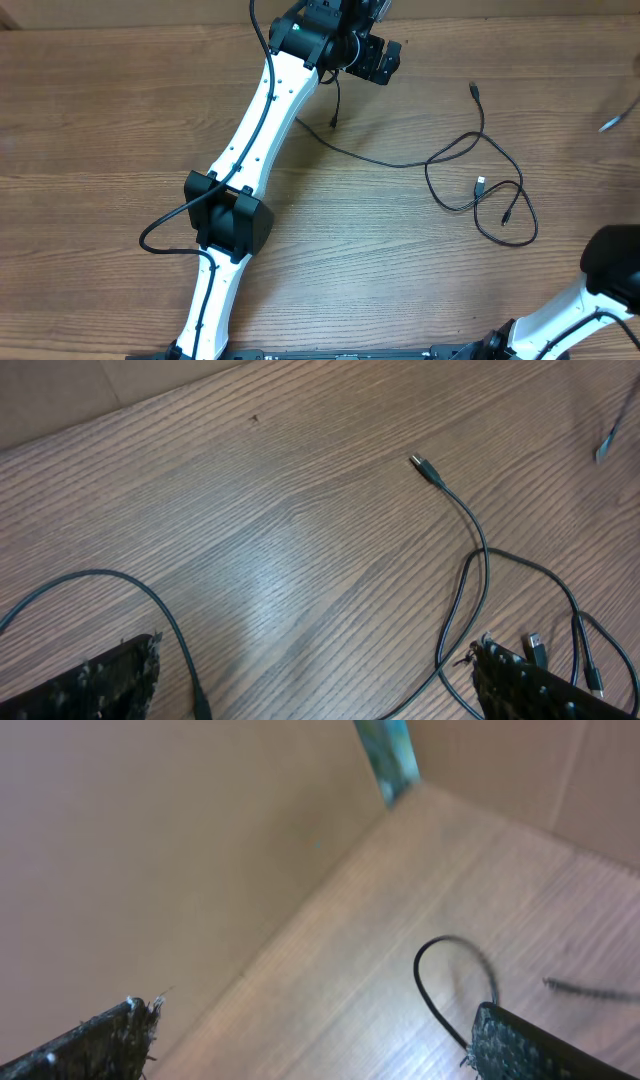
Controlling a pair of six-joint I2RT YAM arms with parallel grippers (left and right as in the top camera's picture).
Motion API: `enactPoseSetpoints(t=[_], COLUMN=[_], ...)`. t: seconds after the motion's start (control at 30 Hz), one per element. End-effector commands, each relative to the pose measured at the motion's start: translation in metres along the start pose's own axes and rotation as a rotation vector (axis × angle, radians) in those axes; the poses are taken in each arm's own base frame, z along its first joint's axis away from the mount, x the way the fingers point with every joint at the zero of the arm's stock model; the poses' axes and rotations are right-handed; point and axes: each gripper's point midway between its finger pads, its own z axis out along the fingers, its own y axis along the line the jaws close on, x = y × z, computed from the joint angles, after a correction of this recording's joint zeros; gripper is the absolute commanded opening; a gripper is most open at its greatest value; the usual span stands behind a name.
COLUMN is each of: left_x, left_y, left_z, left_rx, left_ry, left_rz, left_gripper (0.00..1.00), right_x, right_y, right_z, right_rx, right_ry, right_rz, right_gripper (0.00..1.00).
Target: Untangle cables
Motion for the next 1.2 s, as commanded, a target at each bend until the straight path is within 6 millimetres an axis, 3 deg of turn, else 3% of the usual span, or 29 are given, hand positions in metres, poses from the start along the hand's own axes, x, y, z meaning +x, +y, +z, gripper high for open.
enactPoseSetpoints(t=[0.0,0.23,0.37,0.43,0.57,0.7,0.73,0.8,0.93,0.97,1.0,1.07,1.17], left_x=[-0.017,-0.017,-0.017,-0.017,-0.016,-0.015,-0.015,-0.015,-0.011,-0.008,-0.006,-0.004,-0.004], left_y=[-0.009,-0.009,-0.009,-0.009,-0.009,-0.009,-0.010,-0.012,-0.012,-0.012,-0.012,-0.012,-0.012], left_z=[-0.026,-0.027,-0.027,-0.026,-0.026,-0.026,-0.026,-0.026,-0.026,-0.026,-0.026,-0.026,-0.026], left_rx=[0.016,0.016,0.016,0.016,0.016,0.017,0.021,0.033,0.034,0.036,0.037,0.036,0.036], left_ry=[-0.056,-0.056,-0.056,-0.056,-0.051,-0.048,-0.048,-0.047,-0.032,-0.018,-0.013,-0.005,-0.004], left_rz=[0.046,0.046,0.045,0.045,0.044,0.042,0.043,0.043,0.035,0.030,0.029,0.026,0.026], left_gripper=[1.00,1.00,0.99,1.00,1.00,0.99,1.00,1.00,1.00,1.00,1.00,1.00,0.99], right_x=[0.008,0.012,0.019,0.030,0.072,0.106,0.116,0.126,0.151,0.165,0.173,0.189,0.212], right_y=[-0.005,-0.009,-0.038,-0.050,-0.080,-0.072,-0.058,-0.054,-0.078,-0.083,-0.080,-0.068,-0.030], right_z=[0.009,0.009,0.021,0.039,0.092,0.132,0.137,0.135,0.125,0.115,0.110,0.096,0.066], right_rx=[0.010,0.033,0.157,0.173,0.166,-0.074,-0.214,-0.256,-0.045,0.013,0.023,0.009,-0.164], right_ry=[0.031,0.046,0.048,0.097,0.269,0.439,0.501,0.554,0.654,0.714,0.752,0.845,1.015], right_rz=[0.026,0.092,0.197,0.212,0.255,0.233,0.228,0.274,0.473,0.518,0.532,0.562,0.517], right_gripper=[1.00,1.00,1.00,1.00,1.00,1.00,1.00,1.00,1.00,1.00,1.00,1.00,1.00])
